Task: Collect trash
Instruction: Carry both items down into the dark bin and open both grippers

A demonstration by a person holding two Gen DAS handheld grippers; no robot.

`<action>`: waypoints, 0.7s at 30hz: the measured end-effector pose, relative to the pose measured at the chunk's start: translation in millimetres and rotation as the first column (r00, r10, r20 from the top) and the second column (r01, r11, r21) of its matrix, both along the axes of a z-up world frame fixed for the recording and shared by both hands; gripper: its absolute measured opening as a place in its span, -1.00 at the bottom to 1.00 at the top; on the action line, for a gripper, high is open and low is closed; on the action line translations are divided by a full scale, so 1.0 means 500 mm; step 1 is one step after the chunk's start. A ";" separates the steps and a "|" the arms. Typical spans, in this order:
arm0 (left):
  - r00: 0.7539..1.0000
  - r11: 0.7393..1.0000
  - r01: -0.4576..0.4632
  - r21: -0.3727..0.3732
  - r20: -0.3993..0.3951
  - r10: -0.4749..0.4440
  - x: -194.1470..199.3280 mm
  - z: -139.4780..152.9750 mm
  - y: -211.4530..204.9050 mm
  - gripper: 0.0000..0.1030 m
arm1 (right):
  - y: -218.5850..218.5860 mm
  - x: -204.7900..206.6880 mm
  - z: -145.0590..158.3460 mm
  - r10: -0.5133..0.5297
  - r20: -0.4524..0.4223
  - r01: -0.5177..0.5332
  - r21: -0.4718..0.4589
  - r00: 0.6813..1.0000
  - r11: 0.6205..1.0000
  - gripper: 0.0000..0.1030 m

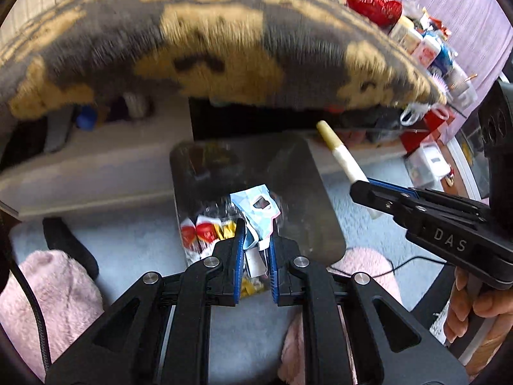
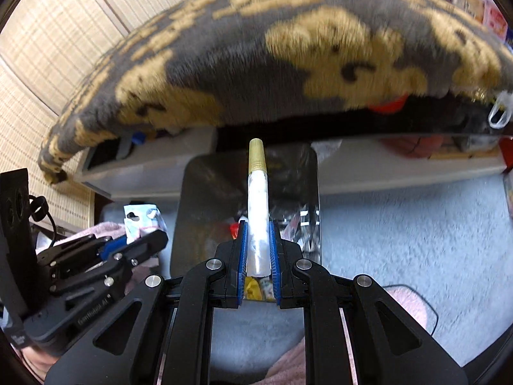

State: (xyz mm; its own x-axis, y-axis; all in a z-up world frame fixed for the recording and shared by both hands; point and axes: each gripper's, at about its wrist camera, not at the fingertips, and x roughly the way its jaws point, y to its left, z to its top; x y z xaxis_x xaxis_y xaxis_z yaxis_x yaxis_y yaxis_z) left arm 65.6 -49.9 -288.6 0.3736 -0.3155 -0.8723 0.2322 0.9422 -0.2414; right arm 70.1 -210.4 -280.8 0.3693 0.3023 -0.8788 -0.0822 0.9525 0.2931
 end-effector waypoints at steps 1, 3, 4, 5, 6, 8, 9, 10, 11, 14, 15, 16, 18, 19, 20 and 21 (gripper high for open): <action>1.000 1.000 0.001 0.000 -0.016 -0.001 0.001 -0.012 -0.002 -0.77 | 0.002 0.003 -0.010 0.000 -0.015 0.000 -0.001 1.000 1.000 -0.72; 0.999 1.000 0.001 -0.001 -0.047 -0.001 0.007 -0.034 -0.005 -0.77 | 0.003 0.010 -0.022 -0.002 -0.030 0.002 -0.012 1.000 1.000 -0.72; 0.998 1.000 0.000 0.000 -0.057 0.000 0.010 -0.041 -0.007 -0.77 | 0.004 0.013 -0.024 -0.003 -0.032 0.003 -0.015 0.999 1.000 -0.72; 0.998 1.000 0.000 -0.001 -0.066 0.000 0.013 -0.047 -0.007 -0.77 | 0.005 0.018 -0.026 -0.005 -0.035 0.004 -0.020 0.999 1.000 -0.72; 0.997 1.000 -0.001 -0.003 -0.076 0.000 0.017 -0.054 -0.008 -0.77 | 0.007 0.023 -0.026 -0.006 -0.037 0.005 -0.021 0.999 1.000 -0.72; 0.997 1.000 -0.001 -0.003 -0.082 0.001 0.023 -0.060 -0.011 -0.77 | 0.011 0.032 -0.029 -0.004 -0.042 0.004 -0.019 0.999 1.000 -0.72; 0.996 1.000 -0.001 -0.003 -0.085 0.001 0.028 -0.062 -0.010 -0.76 | 0.015 0.035 -0.030 -0.003 -0.044 0.002 -0.022 0.999 1.000 -0.72; 0.996 1.000 -0.002 -0.005 -0.088 0.001 0.030 -0.063 -0.009 -0.73 | 0.018 0.037 -0.032 -0.002 -0.047 0.001 -0.023 0.999 1.000 -0.71; 0.996 1.000 -0.004 -0.009 -0.089 0.003 0.033 -0.063 -0.008 -0.67 | 0.020 0.042 -0.035 -0.003 -0.050 0.002 -0.024 0.999 1.000 -0.68; 0.996 1.000 -0.009 -0.009 -0.088 0.008 0.041 -0.060 -0.007 -0.52 | 0.021 0.052 -0.040 -0.019 -0.052 0.017 -0.028 0.998 0.999 -0.66; 0.996 1.000 -0.010 -0.008 -0.088 0.009 0.042 -0.058 -0.006 -0.49 | 0.020 0.054 -0.040 -0.023 -0.053 0.022 -0.030 0.998 0.999 -0.66; 0.996 1.000 -0.012 -0.008 -0.088 0.012 0.042 -0.055 -0.005 -0.42 | 0.018 0.057 -0.040 -0.031 -0.053 0.029 -0.034 0.998 0.999 -0.65; 0.997 1.000 -0.019 -0.006 -0.081 0.018 0.041 -0.049 0.001 -0.31 | 0.012 0.060 -0.037 -0.042 -0.050 0.040 -0.036 0.998 0.999 -0.37; 0.997 1.000 -0.022 -0.005 -0.076 0.021 0.040 -0.046 0.004 -0.19 | 0.006 0.060 -0.032 -0.051 -0.042 0.049 -0.030 0.998 0.998 -0.12; 0.997 1.000 -0.024 -0.003 -0.072 0.024 0.040 -0.042 0.006 -0.07 | 0.003 0.058 -0.027 -0.056 -0.036 0.055 -0.027 0.998 0.998 -0.08; 0.998 1.000 -0.027 -0.001 -0.065 0.027 0.038 -0.038 0.008 -0.01 | -0.001 0.058 -0.023 -0.060 -0.030 0.059 -0.026 0.998 0.998 -0.08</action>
